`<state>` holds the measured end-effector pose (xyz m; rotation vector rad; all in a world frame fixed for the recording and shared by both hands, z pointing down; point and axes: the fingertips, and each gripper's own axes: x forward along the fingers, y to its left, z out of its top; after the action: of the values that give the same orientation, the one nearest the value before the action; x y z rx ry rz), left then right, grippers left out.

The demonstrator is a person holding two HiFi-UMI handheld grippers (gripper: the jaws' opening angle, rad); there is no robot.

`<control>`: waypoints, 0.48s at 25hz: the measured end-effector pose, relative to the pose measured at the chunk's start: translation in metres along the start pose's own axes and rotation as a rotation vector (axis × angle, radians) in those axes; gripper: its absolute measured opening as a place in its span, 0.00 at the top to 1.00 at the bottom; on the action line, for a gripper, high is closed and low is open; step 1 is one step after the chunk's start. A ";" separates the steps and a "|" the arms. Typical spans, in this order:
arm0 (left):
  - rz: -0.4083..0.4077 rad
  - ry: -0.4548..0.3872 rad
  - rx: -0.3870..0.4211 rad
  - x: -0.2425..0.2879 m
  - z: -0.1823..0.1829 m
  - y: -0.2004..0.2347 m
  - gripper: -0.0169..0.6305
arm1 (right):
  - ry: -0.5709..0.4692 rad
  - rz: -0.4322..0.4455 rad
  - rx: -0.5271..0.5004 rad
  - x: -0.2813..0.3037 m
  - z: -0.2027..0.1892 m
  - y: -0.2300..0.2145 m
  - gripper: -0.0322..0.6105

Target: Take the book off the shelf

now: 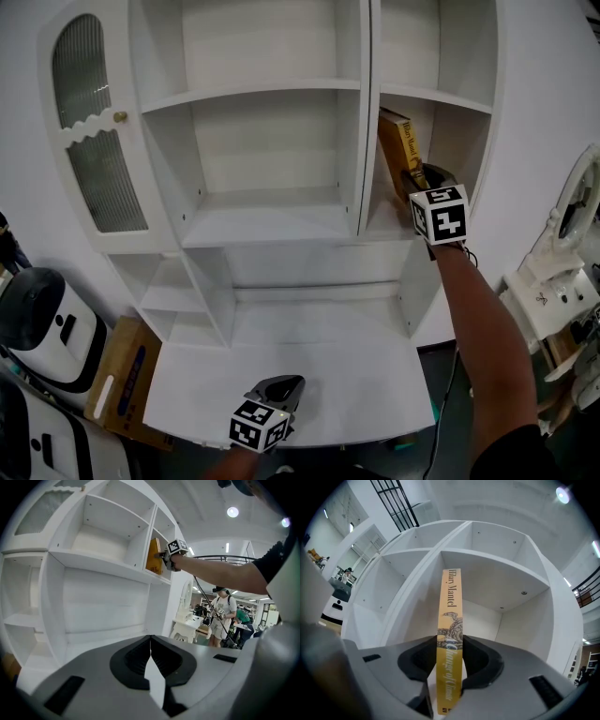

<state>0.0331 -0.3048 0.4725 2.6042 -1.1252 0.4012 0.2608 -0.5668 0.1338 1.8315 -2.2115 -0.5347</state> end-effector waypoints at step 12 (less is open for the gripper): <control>-0.014 0.016 0.129 0.018 0.006 -0.007 0.96 | -0.154 0.061 0.025 -0.104 0.025 0.002 0.71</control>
<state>0.0505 -0.3141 0.4724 2.7128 -1.1093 0.5056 0.2698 -0.4610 0.1181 1.7831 -2.3742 -0.6594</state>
